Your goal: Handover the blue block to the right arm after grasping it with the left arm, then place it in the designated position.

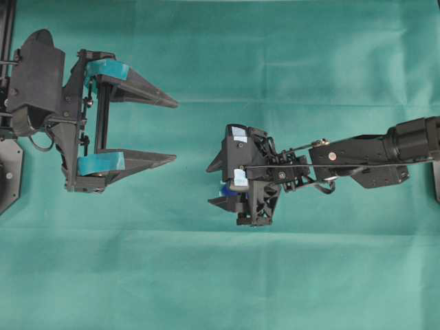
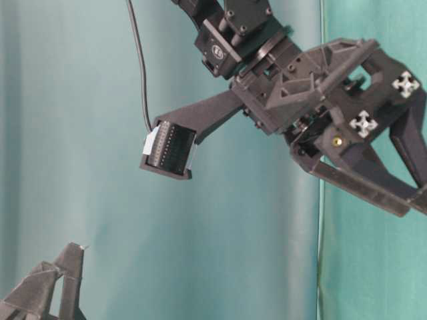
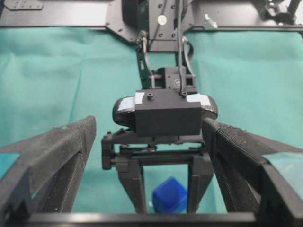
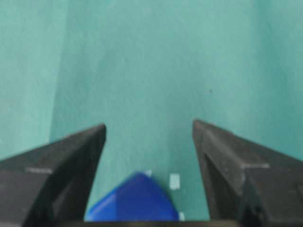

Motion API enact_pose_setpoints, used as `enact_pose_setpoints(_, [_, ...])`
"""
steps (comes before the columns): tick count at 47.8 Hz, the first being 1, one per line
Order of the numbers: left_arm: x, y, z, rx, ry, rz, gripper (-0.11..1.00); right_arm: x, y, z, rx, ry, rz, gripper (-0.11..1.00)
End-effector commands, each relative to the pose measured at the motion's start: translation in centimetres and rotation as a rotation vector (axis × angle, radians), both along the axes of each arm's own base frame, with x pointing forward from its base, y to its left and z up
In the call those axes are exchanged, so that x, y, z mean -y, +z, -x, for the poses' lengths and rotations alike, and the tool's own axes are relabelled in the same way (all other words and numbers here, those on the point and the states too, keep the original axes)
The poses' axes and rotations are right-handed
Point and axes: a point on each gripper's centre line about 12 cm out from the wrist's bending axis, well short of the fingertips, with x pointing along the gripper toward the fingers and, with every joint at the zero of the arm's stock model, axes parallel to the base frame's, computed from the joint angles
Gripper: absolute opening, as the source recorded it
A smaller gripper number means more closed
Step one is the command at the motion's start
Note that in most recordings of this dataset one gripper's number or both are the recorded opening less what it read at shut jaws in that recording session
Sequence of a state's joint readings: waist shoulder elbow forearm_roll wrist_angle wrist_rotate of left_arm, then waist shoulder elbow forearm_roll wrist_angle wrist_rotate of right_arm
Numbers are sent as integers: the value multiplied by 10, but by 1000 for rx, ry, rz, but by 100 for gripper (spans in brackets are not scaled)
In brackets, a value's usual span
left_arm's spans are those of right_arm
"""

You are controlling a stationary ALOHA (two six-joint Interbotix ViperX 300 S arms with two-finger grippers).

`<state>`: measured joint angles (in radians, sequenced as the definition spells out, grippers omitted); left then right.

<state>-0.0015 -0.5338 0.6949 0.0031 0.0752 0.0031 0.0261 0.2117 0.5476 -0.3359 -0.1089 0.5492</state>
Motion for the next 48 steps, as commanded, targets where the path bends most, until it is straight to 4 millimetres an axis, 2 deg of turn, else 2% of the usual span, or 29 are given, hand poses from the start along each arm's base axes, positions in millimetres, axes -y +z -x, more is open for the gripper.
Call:
enact_pose_setpoints(1, [0,15,0,41,1,-1,100,0,15,-7,45,-3,-6,69])
enact_pose_setpoints(11, [0,14,-1,40,1,-1,100,1,19,-7,53,-4,-5,70])
enact_pose_setpoints(15, [0,15,0,41,1,-1,100,1,28,-5,65,-3,1,70])
enact_pose_setpoints(22, [0,15,0,41,1,-1,100,5,58,3,82,-12,32,70])
enact_pose_setpoints(39, [0,15,0,41,1,-1,100,18,155,42,199,-50,116,70])
enact_pose_setpoints(48, [0,16,0,43,1,-1,100,22,191,65,253,-70,141,69])
